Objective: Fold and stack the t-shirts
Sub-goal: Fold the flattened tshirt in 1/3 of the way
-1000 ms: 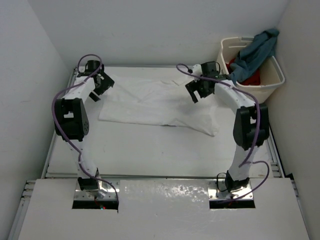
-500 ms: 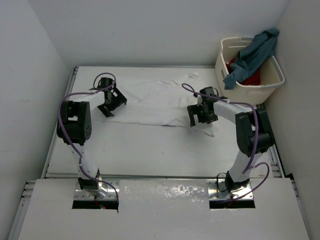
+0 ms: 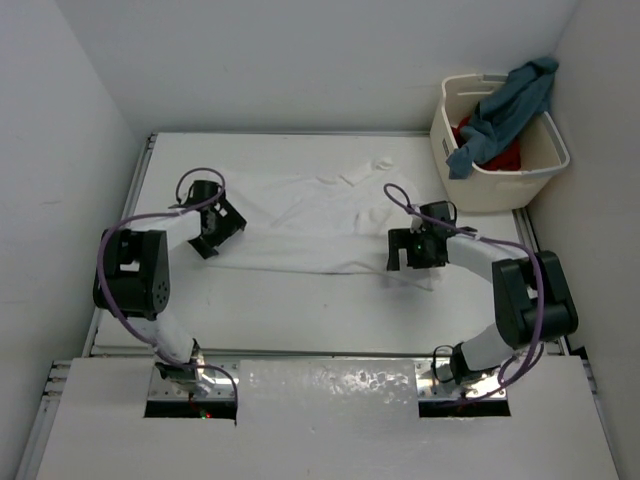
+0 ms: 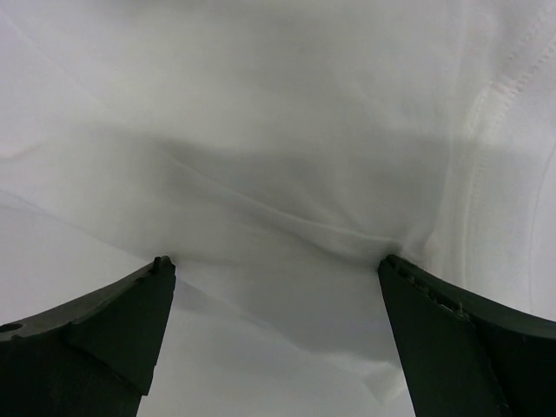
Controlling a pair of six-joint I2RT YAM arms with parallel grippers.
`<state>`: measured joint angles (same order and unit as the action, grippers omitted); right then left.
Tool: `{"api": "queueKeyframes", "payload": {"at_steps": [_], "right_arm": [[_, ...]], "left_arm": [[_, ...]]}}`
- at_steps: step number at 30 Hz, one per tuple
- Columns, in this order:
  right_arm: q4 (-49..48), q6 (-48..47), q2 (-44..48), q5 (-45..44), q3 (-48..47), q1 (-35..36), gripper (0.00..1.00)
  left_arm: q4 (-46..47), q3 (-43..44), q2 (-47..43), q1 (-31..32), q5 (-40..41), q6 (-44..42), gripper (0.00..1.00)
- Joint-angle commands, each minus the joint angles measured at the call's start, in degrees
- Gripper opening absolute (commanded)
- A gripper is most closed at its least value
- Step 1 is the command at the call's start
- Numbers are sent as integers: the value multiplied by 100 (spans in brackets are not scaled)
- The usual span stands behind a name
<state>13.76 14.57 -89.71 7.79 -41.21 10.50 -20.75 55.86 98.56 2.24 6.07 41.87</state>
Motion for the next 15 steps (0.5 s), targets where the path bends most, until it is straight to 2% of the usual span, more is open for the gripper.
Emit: {"api": "queueKeyframes", "payload": {"at_steps": [1, 5, 7, 9, 11, 15], "right_arm": [[1488, 151, 260, 205, 807, -13, 99], [1779, 494, 893, 398, 1238, 4, 99], [1902, 407, 1139, 495, 1152, 179, 99], [2191, 302, 1245, 181, 853, 399, 99], [2341, 187, 1333, 48, 239, 435, 99], [1983, -400, 1264, -164, -808, 435, 99]], "left_arm": [[-1123, -794, -275, -101, 474, -21, 100], [-1457, -1322, -811, -101, 325, 216, 100], [-1607, -1288, -1163, -101, 308, 217, 100], [-1808, -991, -1391, -92, 456, 190, 100], [-1888, -315, -1463, -92, 623, 103, 100], [-1749, 984, -1140, -118, 1089, -161, 100]]}}
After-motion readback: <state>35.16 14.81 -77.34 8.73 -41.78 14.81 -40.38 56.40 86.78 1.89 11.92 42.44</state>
